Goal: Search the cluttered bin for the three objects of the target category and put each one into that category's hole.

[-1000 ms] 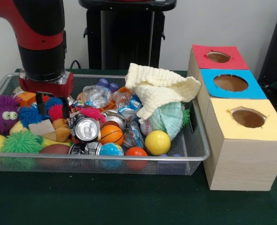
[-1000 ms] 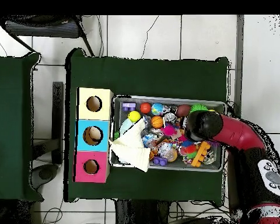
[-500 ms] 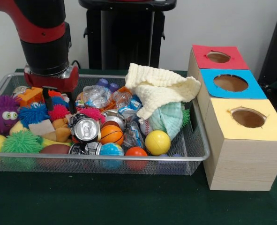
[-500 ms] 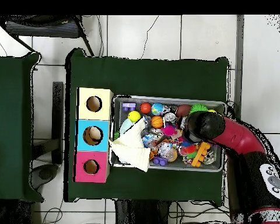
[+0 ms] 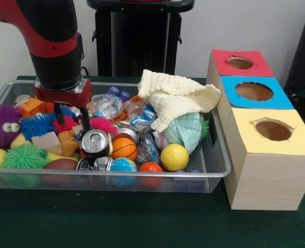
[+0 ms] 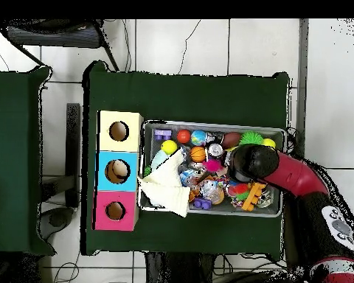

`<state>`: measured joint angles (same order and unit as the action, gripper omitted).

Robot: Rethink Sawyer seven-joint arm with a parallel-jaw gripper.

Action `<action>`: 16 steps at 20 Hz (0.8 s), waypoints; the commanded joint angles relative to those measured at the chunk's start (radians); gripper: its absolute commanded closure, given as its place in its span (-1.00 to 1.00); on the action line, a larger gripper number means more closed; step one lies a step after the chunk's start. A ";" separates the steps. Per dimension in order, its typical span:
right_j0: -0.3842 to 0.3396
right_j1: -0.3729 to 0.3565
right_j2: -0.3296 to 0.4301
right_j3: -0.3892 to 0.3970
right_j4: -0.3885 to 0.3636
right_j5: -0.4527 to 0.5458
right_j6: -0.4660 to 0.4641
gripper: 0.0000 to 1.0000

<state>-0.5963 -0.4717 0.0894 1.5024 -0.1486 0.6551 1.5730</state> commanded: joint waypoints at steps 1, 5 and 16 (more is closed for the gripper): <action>0.039 0.107 -0.004 0.001 -0.027 -0.099 0.152 -1.00; 0.064 0.104 -0.037 -0.007 -0.033 -0.107 0.156 -1.00; 0.142 0.156 -0.126 -0.111 -0.047 -0.150 0.150 -1.00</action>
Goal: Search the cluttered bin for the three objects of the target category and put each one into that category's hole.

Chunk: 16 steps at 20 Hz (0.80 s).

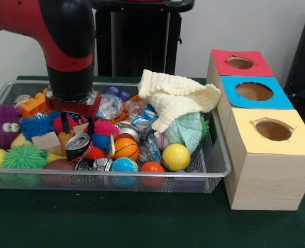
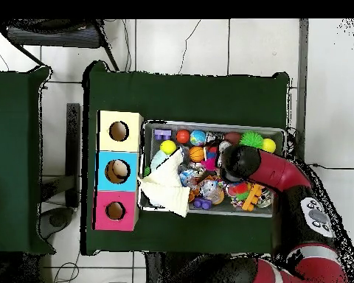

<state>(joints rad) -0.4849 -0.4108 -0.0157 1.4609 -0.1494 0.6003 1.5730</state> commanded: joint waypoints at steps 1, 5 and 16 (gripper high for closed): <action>0.035 0.095 -0.026 -0.075 -0.048 -0.100 0.149 -1.00; 0.040 0.108 -0.030 -0.087 -0.040 -0.115 0.145 -1.00; 0.048 0.164 -0.034 -0.111 -0.031 -0.159 0.168 -1.00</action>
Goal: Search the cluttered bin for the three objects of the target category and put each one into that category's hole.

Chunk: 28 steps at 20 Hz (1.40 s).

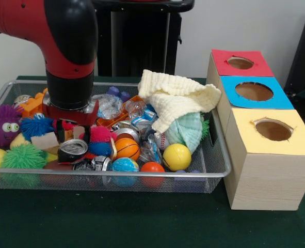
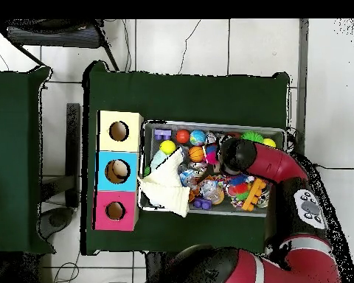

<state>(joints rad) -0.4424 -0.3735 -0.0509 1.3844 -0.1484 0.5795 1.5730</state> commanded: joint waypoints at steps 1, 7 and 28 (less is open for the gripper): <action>0.010 0.129 -0.006 -0.038 -0.034 -0.137 0.171 -1.00; 0.044 0.165 -0.068 -0.078 -0.036 -0.077 0.181 -1.00; 0.131 0.289 -0.208 -0.237 0.002 0.388 0.170 -1.00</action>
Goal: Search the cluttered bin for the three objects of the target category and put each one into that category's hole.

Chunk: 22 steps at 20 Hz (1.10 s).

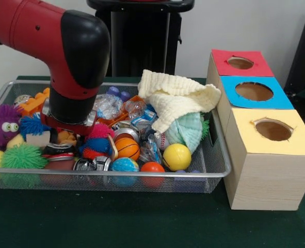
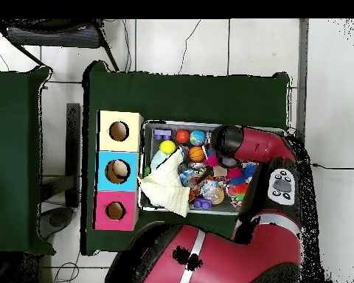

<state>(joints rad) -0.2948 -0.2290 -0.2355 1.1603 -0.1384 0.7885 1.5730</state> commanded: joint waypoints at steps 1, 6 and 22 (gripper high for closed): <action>-0.014 0.145 -0.024 -0.021 -0.009 0.190 0.167 -1.00; -0.016 0.156 -0.018 -0.029 -0.008 0.207 0.164 -1.00; -0.095 0.077 0.089 0.242 0.109 -0.023 0.175 -1.00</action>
<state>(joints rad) -0.3269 -0.2273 -0.2514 1.1864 -0.0560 0.8325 1.5732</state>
